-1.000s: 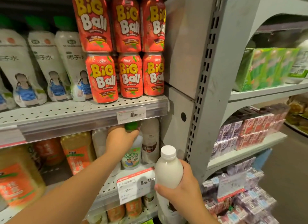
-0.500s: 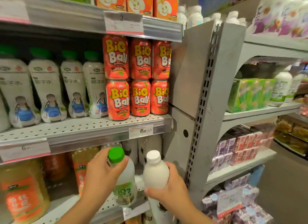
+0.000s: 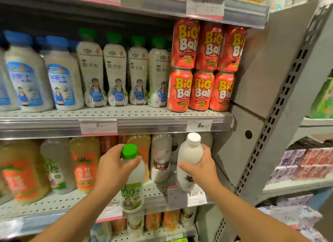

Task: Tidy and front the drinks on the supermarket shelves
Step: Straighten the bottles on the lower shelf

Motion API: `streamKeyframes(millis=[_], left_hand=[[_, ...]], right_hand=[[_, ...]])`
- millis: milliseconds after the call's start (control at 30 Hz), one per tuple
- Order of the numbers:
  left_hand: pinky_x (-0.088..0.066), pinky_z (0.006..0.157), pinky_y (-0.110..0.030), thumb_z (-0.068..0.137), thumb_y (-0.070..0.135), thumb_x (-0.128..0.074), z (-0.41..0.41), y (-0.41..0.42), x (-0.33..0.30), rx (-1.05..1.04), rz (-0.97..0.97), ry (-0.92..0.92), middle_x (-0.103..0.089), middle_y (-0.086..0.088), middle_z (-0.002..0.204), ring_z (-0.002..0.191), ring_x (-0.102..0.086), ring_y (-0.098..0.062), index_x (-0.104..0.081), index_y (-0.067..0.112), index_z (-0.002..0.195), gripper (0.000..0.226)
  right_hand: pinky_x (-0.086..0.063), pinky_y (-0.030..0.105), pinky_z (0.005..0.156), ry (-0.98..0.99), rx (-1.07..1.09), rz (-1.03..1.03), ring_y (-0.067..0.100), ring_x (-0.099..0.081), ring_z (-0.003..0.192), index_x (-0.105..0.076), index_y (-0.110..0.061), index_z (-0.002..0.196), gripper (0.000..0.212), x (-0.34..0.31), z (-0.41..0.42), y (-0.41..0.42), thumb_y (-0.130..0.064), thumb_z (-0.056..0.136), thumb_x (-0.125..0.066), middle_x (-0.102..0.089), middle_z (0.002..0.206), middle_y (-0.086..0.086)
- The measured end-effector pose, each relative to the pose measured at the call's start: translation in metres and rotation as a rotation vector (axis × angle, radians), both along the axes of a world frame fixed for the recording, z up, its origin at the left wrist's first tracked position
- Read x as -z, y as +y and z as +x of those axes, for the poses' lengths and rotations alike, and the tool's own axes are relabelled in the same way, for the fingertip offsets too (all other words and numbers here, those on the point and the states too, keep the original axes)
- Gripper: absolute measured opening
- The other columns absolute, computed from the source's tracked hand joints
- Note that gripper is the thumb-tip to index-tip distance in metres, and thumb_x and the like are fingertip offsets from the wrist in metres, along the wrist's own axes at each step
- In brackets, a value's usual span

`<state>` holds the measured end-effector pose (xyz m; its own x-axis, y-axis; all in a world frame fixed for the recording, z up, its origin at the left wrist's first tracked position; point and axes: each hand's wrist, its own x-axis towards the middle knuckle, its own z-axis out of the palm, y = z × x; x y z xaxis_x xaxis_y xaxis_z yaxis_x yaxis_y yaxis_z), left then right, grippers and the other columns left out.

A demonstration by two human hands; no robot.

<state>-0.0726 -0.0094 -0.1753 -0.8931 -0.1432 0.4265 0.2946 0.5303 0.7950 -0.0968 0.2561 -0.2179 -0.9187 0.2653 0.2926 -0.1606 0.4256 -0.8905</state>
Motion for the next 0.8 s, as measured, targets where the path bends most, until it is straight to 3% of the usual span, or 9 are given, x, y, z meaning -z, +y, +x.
streamKeyframes(millis=[100, 233, 367, 500, 633, 800], left_hand=[[-0.043, 0.054, -0.027, 0.075, 0.035, -0.080, -0.006, -0.008, 0.002, -0.008, 0.001, -0.006, -0.065, 0.009, 0.072, 0.066, -0.058, -0.005, -0.062, 0.032, 0.078, 0.019], [-0.042, 0.054, -0.028, 0.075, 0.036, -0.080, -0.014, -0.010, 0.002, -0.008, 0.004, -0.018, -0.065, 0.011, 0.072, 0.067, -0.057, -0.003, -0.062, 0.032, 0.078, 0.018], [-0.046, 0.057, -0.030, 0.076, 0.037, -0.079, -0.021, -0.009, 0.005, 0.004, -0.004, -0.014, -0.065, 0.007, 0.075, 0.070, -0.058, -0.008, -0.062, 0.034, 0.078, 0.017], [-0.046, 0.055, -0.030, 0.075, 0.040, -0.078, -0.026, -0.012, 0.008, 0.005, 0.000, -0.013, -0.065, 0.015, 0.072, 0.067, -0.058, -0.005, -0.063, 0.036, 0.077, 0.017], [-0.044, 0.052, -0.030, 0.074, 0.040, -0.079, -0.028, -0.012, 0.007, 0.006, 0.003, -0.021, -0.065, 0.018, 0.069, 0.065, -0.059, -0.007, -0.063, 0.036, 0.078, 0.017], [-0.045, 0.053, -0.031, 0.074, 0.042, -0.078, -0.027, -0.012, 0.008, 0.021, 0.000, -0.027, -0.066, 0.014, 0.071, 0.066, -0.060, -0.011, -0.063, 0.035, 0.080, 0.017]], right_hand=[[-0.051, 0.021, 0.069, -0.013, 0.027, -0.026, 0.008, -0.058, 0.098, -0.036, -0.038, 0.123, 0.083, 0.006, -0.012, -0.005, -0.032, 0.060, -0.091, -0.055, 0.111, -0.010], [-0.054, 0.033, 0.074, -0.064, 0.107, -0.022, 0.019, -0.059, 0.096, -0.040, -0.028, 0.115, 0.078, 0.012, -0.032, -0.010, -0.038, 0.057, -0.091, -0.056, 0.107, -0.003], [-0.043, 0.018, 0.057, -0.128, 0.133, -0.013, 0.011, -0.056, 0.083, -0.038, -0.021, 0.100, 0.071, 0.012, -0.049, -0.010, -0.043, 0.058, -0.091, -0.053, 0.094, -0.002], [-0.054, 0.030, 0.076, -0.181, 0.124, 0.024, 0.016, -0.060, 0.094, -0.041, -0.018, 0.110, 0.077, 0.012, -0.059, -0.010, -0.043, 0.057, -0.091, -0.057, 0.101, -0.001], [-0.053, 0.039, 0.093, -0.269, 0.093, 0.051, 0.020, -0.059, 0.107, -0.038, -0.016, 0.122, 0.081, 0.013, -0.058, -0.005, -0.041, 0.063, -0.088, -0.056, 0.114, 0.001], [-0.053, 0.036, 0.087, -0.355, 0.176, 0.064, 0.026, -0.057, 0.111, -0.033, -0.016, 0.120, 0.078, 0.020, -0.054, -0.011, -0.035, 0.067, -0.088, -0.051, 0.126, 0.007]])
